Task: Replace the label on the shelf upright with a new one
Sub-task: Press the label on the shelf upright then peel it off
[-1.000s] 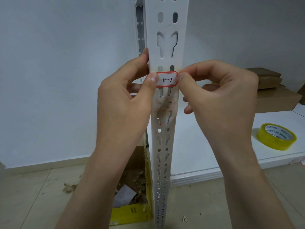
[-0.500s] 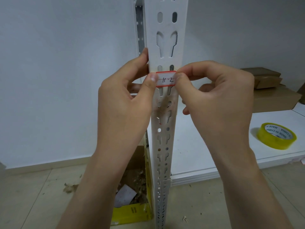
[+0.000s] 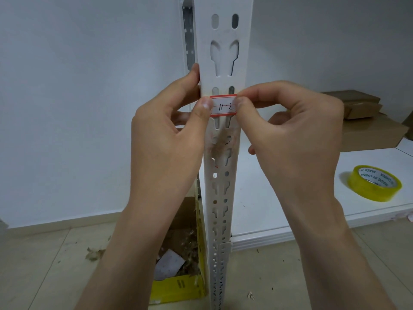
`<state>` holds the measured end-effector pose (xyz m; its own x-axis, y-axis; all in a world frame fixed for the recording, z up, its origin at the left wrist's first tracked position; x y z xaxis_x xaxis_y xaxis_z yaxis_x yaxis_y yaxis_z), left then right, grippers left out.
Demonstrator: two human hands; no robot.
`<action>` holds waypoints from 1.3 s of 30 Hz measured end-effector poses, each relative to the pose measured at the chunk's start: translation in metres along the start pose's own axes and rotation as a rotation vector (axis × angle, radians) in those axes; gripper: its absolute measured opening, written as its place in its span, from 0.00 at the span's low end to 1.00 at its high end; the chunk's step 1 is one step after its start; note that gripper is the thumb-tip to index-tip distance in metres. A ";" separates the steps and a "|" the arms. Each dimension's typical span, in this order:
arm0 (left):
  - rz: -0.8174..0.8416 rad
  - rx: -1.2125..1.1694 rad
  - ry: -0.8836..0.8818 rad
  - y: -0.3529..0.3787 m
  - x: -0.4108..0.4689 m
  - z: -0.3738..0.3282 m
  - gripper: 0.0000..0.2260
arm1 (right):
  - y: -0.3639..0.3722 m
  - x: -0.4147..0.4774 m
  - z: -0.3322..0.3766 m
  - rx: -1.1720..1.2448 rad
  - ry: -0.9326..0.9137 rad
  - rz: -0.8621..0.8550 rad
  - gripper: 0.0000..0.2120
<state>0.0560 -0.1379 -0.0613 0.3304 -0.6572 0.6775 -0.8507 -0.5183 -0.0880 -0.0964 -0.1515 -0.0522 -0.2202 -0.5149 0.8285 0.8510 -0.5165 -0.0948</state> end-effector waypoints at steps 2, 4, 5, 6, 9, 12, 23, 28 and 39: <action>-0.003 0.005 0.004 0.000 0.000 0.000 0.19 | -0.001 0.001 -0.002 0.010 0.061 0.036 0.05; -0.006 0.003 0.010 -0.001 0.001 0.000 0.19 | -0.002 0.001 -0.005 0.051 0.125 0.062 0.07; -0.007 0.000 0.012 -0.001 0.001 0.000 0.19 | -0.004 0.002 -0.005 0.067 0.127 0.050 0.08; -0.008 0.000 0.012 -0.001 0.001 0.001 0.18 | -0.005 0.002 -0.003 0.069 0.110 0.033 0.08; -0.007 -0.003 0.009 -0.001 0.001 0.000 0.18 | -0.004 0.000 -0.001 0.046 0.058 0.009 0.05; -0.011 -0.001 0.005 0.000 0.001 0.000 0.19 | -0.002 -0.001 -0.001 0.027 0.038 0.000 0.04; -0.012 -0.007 0.001 0.000 0.001 0.000 0.19 | -0.003 0.001 -0.003 0.067 0.133 0.023 0.05; -0.017 0.006 0.003 -0.001 0.001 -0.001 0.19 | 0.000 -0.001 -0.002 0.036 0.090 0.003 0.04; -0.015 -0.006 0.005 -0.001 0.001 0.000 0.19 | -0.003 -0.002 -0.001 0.079 0.146 0.007 0.05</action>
<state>0.0569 -0.1384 -0.0609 0.3414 -0.6465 0.6822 -0.8480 -0.5250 -0.0731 -0.0988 -0.1501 -0.0539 -0.2760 -0.6152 0.7385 0.8866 -0.4597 -0.0516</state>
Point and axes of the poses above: each hand's wrist, its own x-axis towards the middle knuckle, its own y-axis out of the palm, z = x × y, the point moved 4 cm from there along x, towards the middle knuckle, and after that the axes turned 5 degrees about -z, right-handed, at the moved point
